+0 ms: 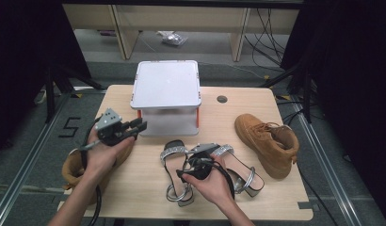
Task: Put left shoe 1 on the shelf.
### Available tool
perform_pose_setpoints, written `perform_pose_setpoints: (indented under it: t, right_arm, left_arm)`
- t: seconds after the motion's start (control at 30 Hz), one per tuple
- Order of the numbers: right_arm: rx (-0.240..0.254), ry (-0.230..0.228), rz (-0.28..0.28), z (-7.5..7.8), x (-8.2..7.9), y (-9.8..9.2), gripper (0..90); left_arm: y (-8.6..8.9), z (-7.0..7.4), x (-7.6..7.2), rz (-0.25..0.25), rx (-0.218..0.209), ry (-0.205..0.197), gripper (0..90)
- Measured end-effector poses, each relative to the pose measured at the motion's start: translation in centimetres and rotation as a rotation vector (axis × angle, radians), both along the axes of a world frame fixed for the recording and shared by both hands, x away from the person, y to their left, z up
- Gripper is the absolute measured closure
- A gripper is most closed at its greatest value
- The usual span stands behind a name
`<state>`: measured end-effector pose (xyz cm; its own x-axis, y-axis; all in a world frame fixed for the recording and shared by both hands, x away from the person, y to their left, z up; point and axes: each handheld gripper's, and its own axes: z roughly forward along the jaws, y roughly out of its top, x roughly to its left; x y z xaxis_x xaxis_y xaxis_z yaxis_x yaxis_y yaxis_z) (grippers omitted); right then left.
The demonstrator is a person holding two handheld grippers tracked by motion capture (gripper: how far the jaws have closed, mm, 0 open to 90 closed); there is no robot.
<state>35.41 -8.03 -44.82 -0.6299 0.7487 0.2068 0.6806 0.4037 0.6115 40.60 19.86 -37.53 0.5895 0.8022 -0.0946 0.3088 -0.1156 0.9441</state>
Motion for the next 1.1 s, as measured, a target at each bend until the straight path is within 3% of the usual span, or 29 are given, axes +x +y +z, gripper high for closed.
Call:
perform_pose_setpoints:
  t: [0.03, 0.07, 0.23, 0.27, 0.33, 0.5, 0.57, 0.63, 0.73, 0.77, 0.87, 0.9, 1.1]
  right_arm:
    - [-0.003, 0.006, 0.003, 0.0, 0.0, 0.2, 38.3]
    - [-0.014, 0.006, -0.001, -0.1, 0.1, 0.3, 38.3]
    - [-0.046, 0.008, 0.012, -0.2, 0.3, 1.2, 37.4]
    - [-0.046, 0.008, 0.012, -0.2, 0.3, 1.2, 37.4]
    - [-0.059, 0.008, 0.013, -0.3, 0.3, 1.7, 37.2]
    - [-0.082, 0.034, 0.019, -0.6, 0.4, 2.6, 36.6]
    - [-0.089, 0.078, -0.006, -0.4, 0.3, 3.0, 35.9]
    - [-0.102, 0.053, 0.018, -0.5, 0.6, 3.3, 34.9]
    - [-0.12, 0.085, 0.004, -0.7, 0.7, 3.6, 34.5]
    - [-0.129, 0.115, -0.006, -0.8, 0.6, 3.9, 33.9]
    - [-0.156, 0.106, 0.016, -1.4, 0.9, 4.1, 33.3]
    - [-0.153, 0.13, 0.003, -1.5, 0.8, 4.2, 32.5]
    - [-0.18, 0.128, 0.004, -2.1, 1.1, 4.4, 30.2]
  left_arm:
    - [0.0, 0.0, 0.0, 0.0, 0.0, 0.0, 72.2]
    - [0.2, 0.7, 1.4, 0.011, -0.018, -0.003, 73.9]
    - [0.6, 1.7, 4.4, 0.045, -0.027, 0.002, 85.4]
    - [0.6, 1.7, 4.4, 0.045, -0.027, 0.002, 87.1]
    - [0.7, 1.7, 5.8, 0.064, -0.027, 0.008, 89.0]
    - [0.6, 0.7, 7.6, 0.096, 0.016, 0.055, 89.3]
    - [0.7, 0.1, 8.1, 0.111, 0.026, 0.071, 89.4]
    - [0.8, -0.3, 8.5, 0.125, 0.028, 0.082, 89.5]
    - [0.9, -0.8, 8.6, 0.136, 0.031, 0.092, 89.5]
    - [1.0, -1.1, 8.7, 0.136, 0.012, 0.086, 89.4]
    - [1.0, -1.1, 8.7, 0.131, 0.023, 0.081, 89.4]
    - [1.0, -1.1, 8.7, 0.13, 0.023, 0.081, 89.4]
    - [1.0, -1.0, 8.7, 0.132, 0.018, 0.087, 89.4]
